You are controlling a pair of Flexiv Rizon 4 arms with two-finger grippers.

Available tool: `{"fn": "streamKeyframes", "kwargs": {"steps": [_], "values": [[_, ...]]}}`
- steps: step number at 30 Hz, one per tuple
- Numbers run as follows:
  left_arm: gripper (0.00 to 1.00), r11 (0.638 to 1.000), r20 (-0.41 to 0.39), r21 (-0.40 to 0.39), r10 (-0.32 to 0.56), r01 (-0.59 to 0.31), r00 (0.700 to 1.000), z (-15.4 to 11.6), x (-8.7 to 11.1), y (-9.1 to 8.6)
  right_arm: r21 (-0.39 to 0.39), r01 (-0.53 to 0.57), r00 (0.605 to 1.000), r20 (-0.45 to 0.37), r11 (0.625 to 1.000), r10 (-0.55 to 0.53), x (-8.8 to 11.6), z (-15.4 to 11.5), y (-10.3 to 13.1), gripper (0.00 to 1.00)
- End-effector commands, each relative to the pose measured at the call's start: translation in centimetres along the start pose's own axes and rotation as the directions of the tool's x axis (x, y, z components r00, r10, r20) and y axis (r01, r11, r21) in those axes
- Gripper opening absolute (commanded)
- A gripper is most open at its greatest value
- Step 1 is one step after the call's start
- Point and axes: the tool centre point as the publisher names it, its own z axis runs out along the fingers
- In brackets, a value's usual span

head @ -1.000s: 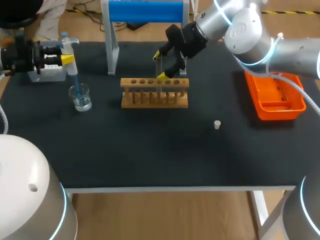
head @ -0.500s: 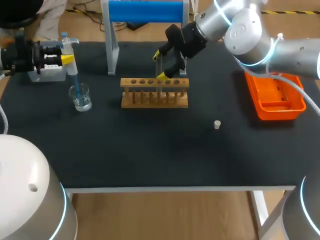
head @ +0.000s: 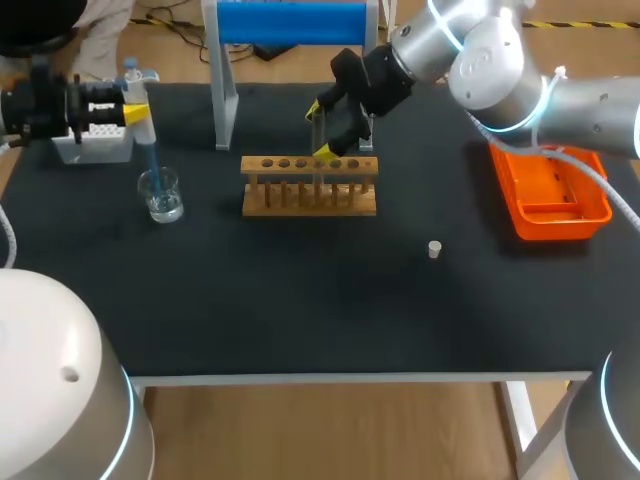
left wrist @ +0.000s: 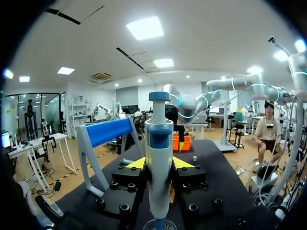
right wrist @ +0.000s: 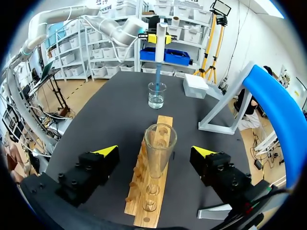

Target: Invert the test tube, pick up the pipette, mount the tip to pipette, aspirate from beaker and dispense into the tube, eject the tip, return the pipette, and cap with the stopper.

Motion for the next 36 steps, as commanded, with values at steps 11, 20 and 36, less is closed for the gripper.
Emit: {"fn": "streamKeyframes", "kwargs": {"steps": [11,20,36], "values": [[0.00,0.999,0.032,-0.031,0.025,-0.024,0.999,0.2,1.2,-2.5,0.002,0.000,1.000,0.001,1.000,0.000,0.1,-0.1,0.0,1.00],[0.00,0.999,0.040,-0.040,0.037,-0.035,0.999,0.4,1.3,-4.0,0.002,0.000,1.000,0.001,1.000,0.000,0.1,-0.1,0.0,1.00],[0.00,0.997,0.068,-0.063,0.040,-0.035,0.997,1.0,1.3,-8.0,0.002,0.000,1.000,0.001,1.000,0.000,0.1,-0.1,0.0,1.00]]}}
